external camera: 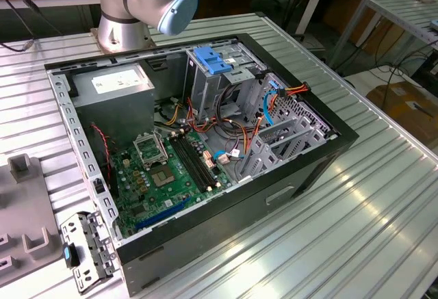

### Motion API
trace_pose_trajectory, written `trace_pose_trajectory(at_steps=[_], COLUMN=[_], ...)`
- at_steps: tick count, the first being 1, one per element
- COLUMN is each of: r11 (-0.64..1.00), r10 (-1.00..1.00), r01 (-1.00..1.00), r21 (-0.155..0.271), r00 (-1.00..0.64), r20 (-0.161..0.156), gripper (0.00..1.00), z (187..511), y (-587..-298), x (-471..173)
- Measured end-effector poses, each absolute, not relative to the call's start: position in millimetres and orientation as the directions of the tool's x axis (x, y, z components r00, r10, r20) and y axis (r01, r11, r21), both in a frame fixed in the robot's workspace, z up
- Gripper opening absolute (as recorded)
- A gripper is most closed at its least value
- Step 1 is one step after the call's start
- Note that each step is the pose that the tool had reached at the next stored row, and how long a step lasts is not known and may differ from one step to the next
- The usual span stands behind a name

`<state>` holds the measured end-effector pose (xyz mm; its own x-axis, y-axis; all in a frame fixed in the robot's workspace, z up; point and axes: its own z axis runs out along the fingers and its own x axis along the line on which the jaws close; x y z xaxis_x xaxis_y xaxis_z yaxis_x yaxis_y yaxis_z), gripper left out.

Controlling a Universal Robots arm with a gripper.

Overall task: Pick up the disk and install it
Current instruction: 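Pick up the disk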

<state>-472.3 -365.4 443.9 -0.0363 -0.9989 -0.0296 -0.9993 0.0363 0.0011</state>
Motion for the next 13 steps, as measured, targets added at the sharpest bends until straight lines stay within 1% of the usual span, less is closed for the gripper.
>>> trace_pose_trajectory(at_steps=[13], r11=[0.036], r10=[-0.999], r01=[-0.999], r21=[0.001], r00=[-0.036], r20=[-0.03], gripper=[0.37], z=[458], y=[-365], x=[-472])
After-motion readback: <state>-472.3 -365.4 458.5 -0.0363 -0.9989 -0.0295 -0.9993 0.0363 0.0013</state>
